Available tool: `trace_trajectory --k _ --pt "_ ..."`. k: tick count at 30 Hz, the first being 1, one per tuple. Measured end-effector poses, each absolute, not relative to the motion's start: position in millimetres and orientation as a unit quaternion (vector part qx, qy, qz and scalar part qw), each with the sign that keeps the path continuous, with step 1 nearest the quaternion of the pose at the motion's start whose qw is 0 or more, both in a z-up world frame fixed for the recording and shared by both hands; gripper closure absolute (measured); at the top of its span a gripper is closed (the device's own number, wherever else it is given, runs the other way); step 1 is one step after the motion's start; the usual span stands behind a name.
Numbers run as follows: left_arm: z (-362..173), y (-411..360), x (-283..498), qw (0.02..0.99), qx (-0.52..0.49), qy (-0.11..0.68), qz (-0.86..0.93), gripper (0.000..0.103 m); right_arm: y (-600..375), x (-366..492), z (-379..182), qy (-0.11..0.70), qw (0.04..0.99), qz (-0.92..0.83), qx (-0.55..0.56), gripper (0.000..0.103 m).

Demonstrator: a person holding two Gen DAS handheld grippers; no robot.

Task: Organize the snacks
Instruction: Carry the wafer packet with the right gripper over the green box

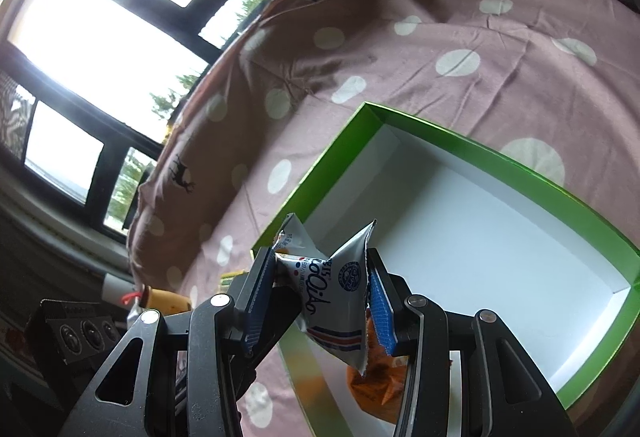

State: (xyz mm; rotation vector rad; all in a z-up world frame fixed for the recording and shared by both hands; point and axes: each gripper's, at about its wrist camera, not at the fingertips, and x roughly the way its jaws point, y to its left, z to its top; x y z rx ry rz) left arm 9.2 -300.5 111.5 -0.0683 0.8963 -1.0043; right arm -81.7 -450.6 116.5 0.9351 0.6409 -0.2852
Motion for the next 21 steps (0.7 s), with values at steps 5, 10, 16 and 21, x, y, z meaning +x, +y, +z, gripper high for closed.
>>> trace_trajectory --k 5,10,16,21 --pt "108.6 -306.5 8.6 0.776 -0.031 0.421 -0.470 0.057 -452.8 -84.0 116.2 0.306 0.832 -0.148 0.438 0.056" --pt "106.9 -310.8 7.6 0.774 -0.026 0.422 -0.470 0.057 -453.9 -85.8 114.9 0.306 0.832 -0.152 0.437 0.056" --pt "104.4 -313.4 7.0 0.772 -0.026 0.426 -0.470 0.057 -457.1 -86.6 112.8 0.307 0.830 -0.158 0.438 0.056" --pt "103.1 -316.9 8.7 0.770 -0.029 0.434 -0.467 0.057 -459.5 -87.0 112.1 0.308 0.829 -0.161 0.438 0.056"
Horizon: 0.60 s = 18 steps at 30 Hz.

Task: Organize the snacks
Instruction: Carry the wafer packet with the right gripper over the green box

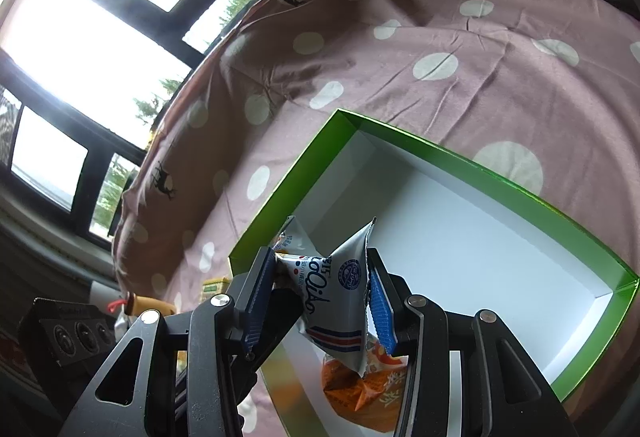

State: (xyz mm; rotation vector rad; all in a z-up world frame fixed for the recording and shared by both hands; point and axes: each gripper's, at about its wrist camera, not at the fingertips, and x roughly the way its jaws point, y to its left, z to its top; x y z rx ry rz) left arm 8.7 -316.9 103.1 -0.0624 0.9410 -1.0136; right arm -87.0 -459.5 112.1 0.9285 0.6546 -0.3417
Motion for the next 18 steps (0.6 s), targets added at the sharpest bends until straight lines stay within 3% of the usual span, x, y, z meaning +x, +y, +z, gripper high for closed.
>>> trace_trajectory --k 18 --pt "97.6 -327.9 7.1 0.763 -0.028 0.446 -0.468 0.057 -469.1 -92.5 105.9 0.309 0.817 -0.174 0.455 0.056"
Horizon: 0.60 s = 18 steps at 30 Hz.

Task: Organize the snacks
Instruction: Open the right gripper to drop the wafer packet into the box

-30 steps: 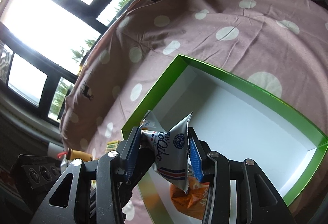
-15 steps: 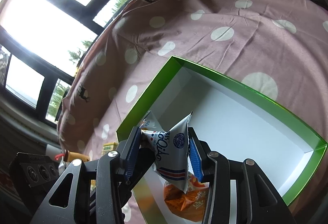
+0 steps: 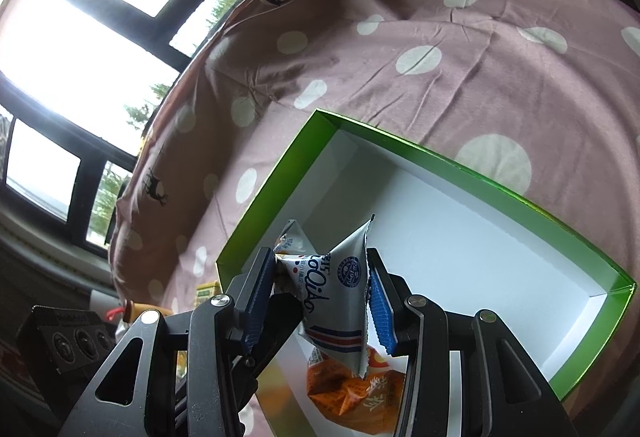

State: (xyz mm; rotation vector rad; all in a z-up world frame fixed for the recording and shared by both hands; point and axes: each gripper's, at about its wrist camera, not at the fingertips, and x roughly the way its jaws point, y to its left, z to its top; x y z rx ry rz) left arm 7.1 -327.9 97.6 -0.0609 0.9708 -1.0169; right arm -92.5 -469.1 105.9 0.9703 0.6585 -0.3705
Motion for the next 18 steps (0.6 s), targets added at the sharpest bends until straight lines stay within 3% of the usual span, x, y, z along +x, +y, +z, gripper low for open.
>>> trace_trajectory --k 6,8,15,18 --pt "108.3 -315.5 3.5 0.771 -0.032 0.437 -0.462 0.052 -465.3 -95.8 112.6 0.302 0.821 -0.186 0.447 0.056" --pt "114.6 -306.0 0.8 0.777 -0.030 0.425 -0.464 0.044 -463.3 -97.6 117.1 0.297 0.824 -0.197 0.441 0.056" --pt "133.4 -243.7 3.5 0.809 -0.062 0.407 -0.419 0.033 -446.2 -90.9 133.9 0.289 0.844 -0.191 0.409 0.056" --pt "139.2 -198.4 6.6 0.830 -0.088 0.399 -0.380 0.024 -429.4 -84.5 144.6 0.287 0.860 -0.189 0.378 0.044"
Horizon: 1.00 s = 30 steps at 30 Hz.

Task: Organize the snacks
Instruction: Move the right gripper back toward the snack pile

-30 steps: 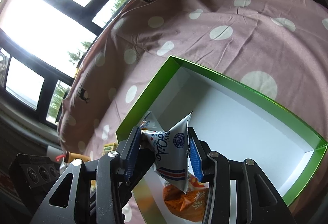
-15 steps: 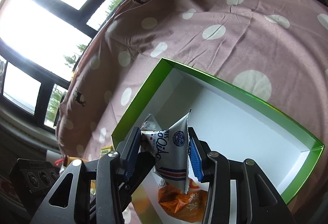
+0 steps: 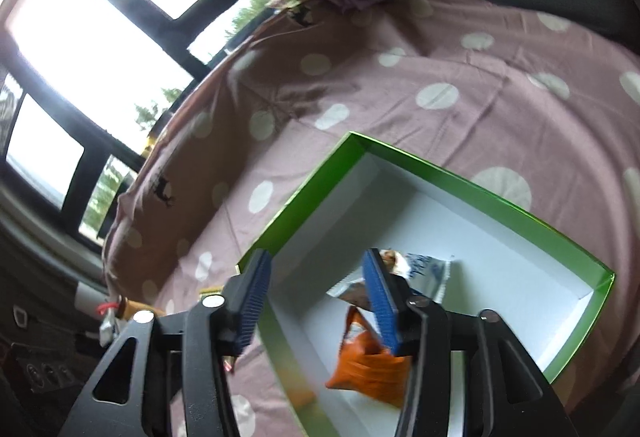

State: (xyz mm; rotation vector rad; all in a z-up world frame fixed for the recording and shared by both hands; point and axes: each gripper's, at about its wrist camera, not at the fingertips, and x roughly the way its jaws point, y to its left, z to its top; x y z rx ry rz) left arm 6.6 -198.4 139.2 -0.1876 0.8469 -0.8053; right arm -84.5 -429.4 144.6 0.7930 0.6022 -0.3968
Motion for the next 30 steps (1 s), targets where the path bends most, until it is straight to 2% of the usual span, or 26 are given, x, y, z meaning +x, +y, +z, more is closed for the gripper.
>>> trace_trajectory --k 8,16,18,20,24,30 --pt "117.7 -89.9 3.0 0.877 -0.112 0.424 -0.197 0.019 -383.2 -60.7 160.7 0.296 0.891 -0.154 0.309 0.026" --pt "84.0 -1.1 13.8 0.870 -0.194 0.444 -0.089 0.019 -330.3 -17.6 140.9 0.374 0.886 -0.116 0.246 0.024" --pt "83.1 16.1 14.7 0.871 -0.207 0.439 -0.074 0.015 -319.2 -10.0 134.2 0.388 0.884 -0.111 0.238 0.024" --pt "82.1 27.7 15.6 0.872 -0.216 0.436 -0.063 0.000 -307.0 1.7 124.3 0.405 0.877 -0.106 0.233 0.024" --pt "77.1 44.6 16.7 0.864 -0.238 0.441 -0.044 0.001 -284.5 27.5 97.2 0.446 0.858 -0.079 0.242 0.024" --pt "73.7 58.2 22.7 0.856 -0.259 0.447 -0.041 0.001 -234.5 60.3 90.9 0.437 0.873 0.011 0.218 0.024"
